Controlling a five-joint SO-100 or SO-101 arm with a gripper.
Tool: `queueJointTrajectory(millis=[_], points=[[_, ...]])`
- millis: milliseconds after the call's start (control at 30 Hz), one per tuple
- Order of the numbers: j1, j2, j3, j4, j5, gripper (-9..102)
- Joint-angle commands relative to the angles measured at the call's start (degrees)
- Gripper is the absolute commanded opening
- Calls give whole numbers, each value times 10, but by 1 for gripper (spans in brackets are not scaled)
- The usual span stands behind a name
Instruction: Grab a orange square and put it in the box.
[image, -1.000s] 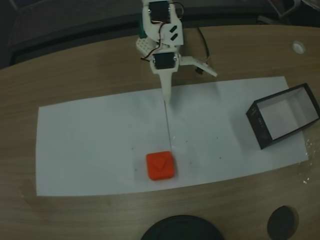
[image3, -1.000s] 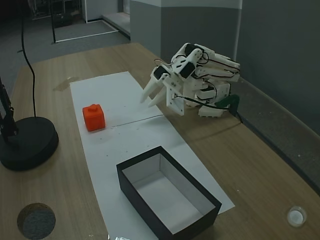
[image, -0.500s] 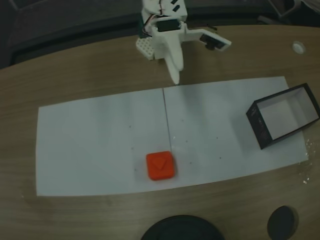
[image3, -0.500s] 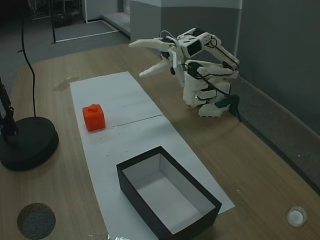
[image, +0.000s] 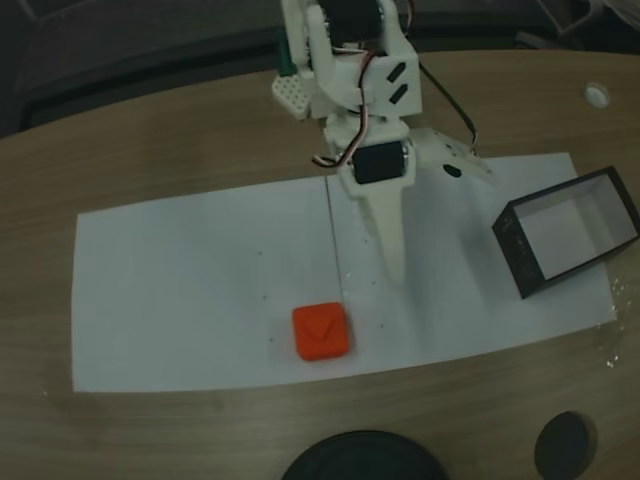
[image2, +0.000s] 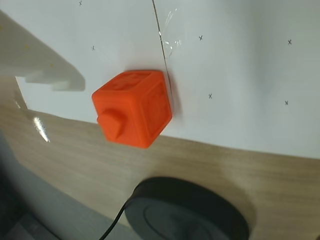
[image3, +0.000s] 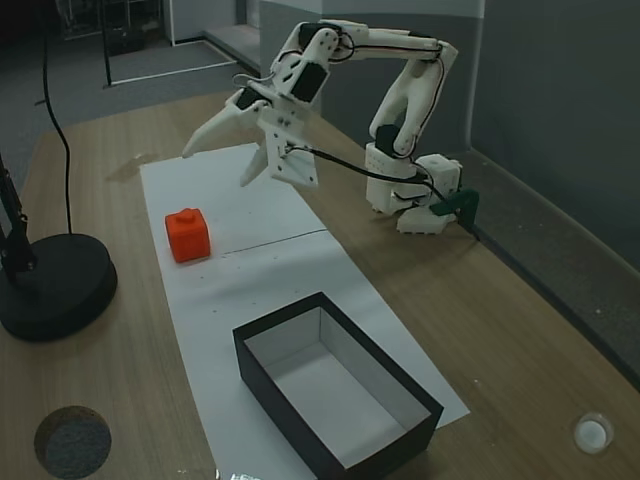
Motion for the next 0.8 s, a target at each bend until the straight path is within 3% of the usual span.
queueJointTrajectory(millis=[0, 367, 767], points=[[18, -127, -147, 33, -2, 38], [107, -385, -407, 148, -3, 38], [108, -483, -435, 162, -4, 38]])
